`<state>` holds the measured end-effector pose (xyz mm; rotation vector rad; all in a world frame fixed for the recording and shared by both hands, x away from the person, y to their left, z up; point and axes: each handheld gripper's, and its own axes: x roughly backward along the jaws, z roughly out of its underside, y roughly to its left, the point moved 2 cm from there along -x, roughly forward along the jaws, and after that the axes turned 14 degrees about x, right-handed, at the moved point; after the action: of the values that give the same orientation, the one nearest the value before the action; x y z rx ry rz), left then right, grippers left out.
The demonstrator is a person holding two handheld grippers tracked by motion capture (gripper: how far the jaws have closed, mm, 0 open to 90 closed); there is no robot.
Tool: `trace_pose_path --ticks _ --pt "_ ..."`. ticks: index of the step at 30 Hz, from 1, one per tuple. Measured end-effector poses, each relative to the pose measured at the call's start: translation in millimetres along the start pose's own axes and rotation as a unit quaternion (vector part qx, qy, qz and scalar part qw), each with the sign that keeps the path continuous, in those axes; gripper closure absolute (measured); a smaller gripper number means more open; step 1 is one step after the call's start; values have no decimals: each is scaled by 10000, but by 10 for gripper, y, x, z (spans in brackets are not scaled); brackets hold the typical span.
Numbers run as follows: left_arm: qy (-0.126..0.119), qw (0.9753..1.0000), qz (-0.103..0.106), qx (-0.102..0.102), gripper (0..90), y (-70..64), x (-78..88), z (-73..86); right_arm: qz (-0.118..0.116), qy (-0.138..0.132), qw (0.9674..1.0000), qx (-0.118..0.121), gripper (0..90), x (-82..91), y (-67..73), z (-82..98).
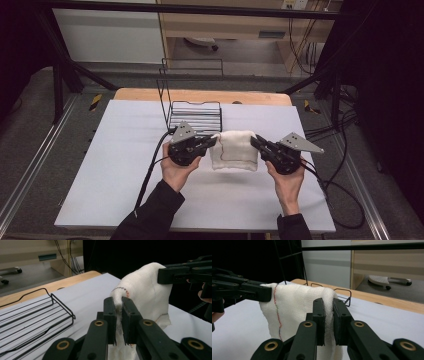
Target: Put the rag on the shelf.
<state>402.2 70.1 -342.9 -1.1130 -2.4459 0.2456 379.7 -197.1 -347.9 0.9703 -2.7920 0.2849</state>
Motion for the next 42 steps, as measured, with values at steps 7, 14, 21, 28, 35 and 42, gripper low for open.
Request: trace_pose_path --ticks 7,14,21,28,35,42 --pt "-158 9999 -21 -27 829 32 72 -77 51 -158 9999 12 820 -47 40 -112" --pt "-319 9995 -50 -8 829 68 145 -161 73 -277 9996 -4 820 -88 76 -182" --pt "-432 9990 -84 12 829 114 209 -216 99 -447 9989 -30 821 -150 119 -267" --pt "-570 9983 -137 50 829 174 282 -285 127 -590 9982 -25 821 -222 169 -365" --pt "-722 9972 -179 38 829 214 375 -397 137 -709 9974 3 822 -279 205 -481" --pt "-861 9961 -204 32 829 250 462 -511 140 -831 9964 40 822 -336 237 -604"
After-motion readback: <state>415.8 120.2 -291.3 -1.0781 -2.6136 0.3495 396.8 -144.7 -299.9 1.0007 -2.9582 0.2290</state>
